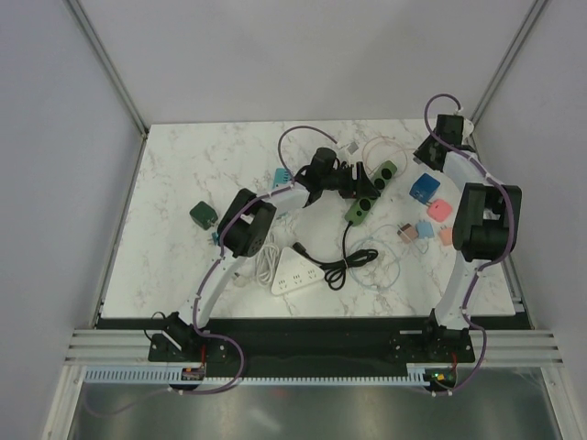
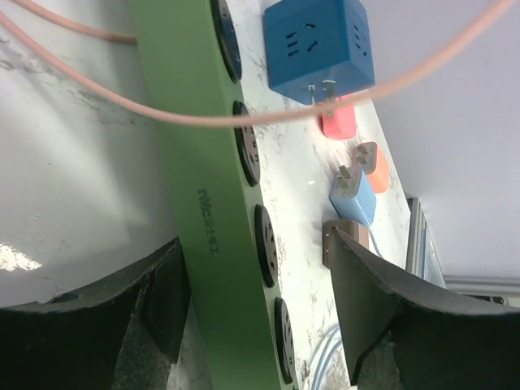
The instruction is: Pull the plug off the socket
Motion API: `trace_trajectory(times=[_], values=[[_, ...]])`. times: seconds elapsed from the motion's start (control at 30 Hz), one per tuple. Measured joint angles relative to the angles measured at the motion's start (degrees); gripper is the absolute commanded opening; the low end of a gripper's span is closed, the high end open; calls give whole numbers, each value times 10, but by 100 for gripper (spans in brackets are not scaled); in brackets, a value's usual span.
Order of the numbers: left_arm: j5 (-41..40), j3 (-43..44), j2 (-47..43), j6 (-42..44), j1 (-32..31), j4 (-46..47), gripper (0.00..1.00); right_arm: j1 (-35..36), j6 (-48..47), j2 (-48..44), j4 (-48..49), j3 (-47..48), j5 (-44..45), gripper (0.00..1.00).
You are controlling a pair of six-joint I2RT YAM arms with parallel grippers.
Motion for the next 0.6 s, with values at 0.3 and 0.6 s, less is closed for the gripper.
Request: trace_trajectory(times=[0.3, 0.6], values=[[28, -97, -37, 6, 11, 90, 75, 0, 9, 99, 0, 89, 74, 23], [42, -197, -74, -41, 48, 222, 81, 16, -21, 119, -7, 89, 123, 85]])
